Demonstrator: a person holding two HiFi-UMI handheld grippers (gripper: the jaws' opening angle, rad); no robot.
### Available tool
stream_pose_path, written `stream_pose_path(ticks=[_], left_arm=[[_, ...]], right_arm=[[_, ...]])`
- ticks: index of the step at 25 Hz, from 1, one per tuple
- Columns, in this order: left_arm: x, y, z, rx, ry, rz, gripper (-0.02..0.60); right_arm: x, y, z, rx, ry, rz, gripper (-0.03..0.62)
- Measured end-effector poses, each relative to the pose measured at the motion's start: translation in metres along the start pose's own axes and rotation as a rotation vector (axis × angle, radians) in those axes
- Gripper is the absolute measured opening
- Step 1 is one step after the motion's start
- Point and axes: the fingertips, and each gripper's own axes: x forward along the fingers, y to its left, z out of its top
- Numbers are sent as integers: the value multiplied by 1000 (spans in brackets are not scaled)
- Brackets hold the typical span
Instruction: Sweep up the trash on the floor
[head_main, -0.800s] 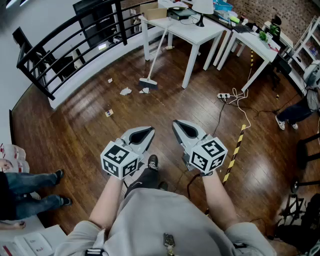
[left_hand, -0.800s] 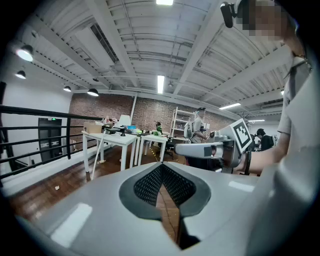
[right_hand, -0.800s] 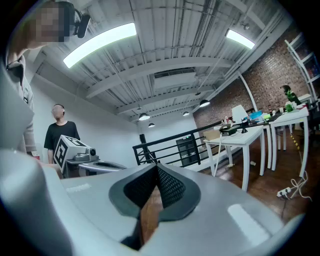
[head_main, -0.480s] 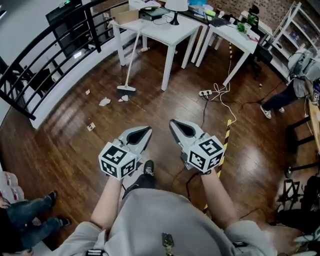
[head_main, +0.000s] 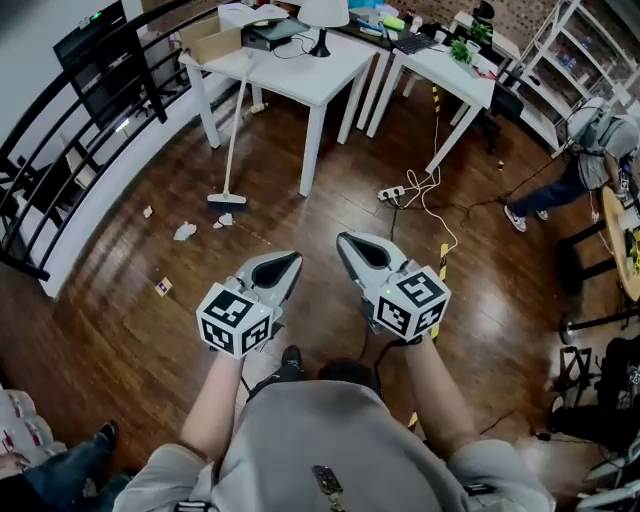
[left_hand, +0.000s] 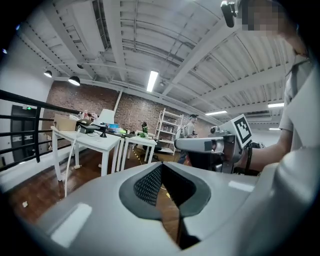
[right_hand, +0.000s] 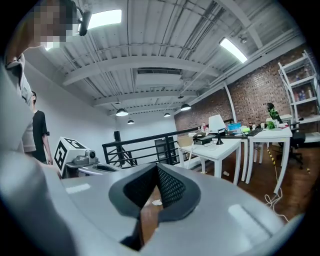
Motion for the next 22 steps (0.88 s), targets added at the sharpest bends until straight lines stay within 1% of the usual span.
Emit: stream_pose_path(ticks=[4, 7, 10, 13, 16, 22], left_arm=[[26, 25, 12, -11, 2, 8, 5], [55, 44, 13, -17, 8, 33, 5], [87, 69, 11, -30, 17, 88, 5], [123, 87, 20, -66, -12, 151, 5], [162, 98, 32, -98, -31, 196, 5], [219, 122, 52, -110, -29, 303, 5]], right_arm=[[25, -30, 13, 6, 2, 5, 0], [45, -62, 13, 11, 1, 33, 0], [69, -95, 12, 11, 1, 91, 0], [87, -135, 21, -3, 6, 153, 0], [100, -182, 36, 4, 4, 196, 0], [124, -256, 53, 32, 8, 285, 0]])
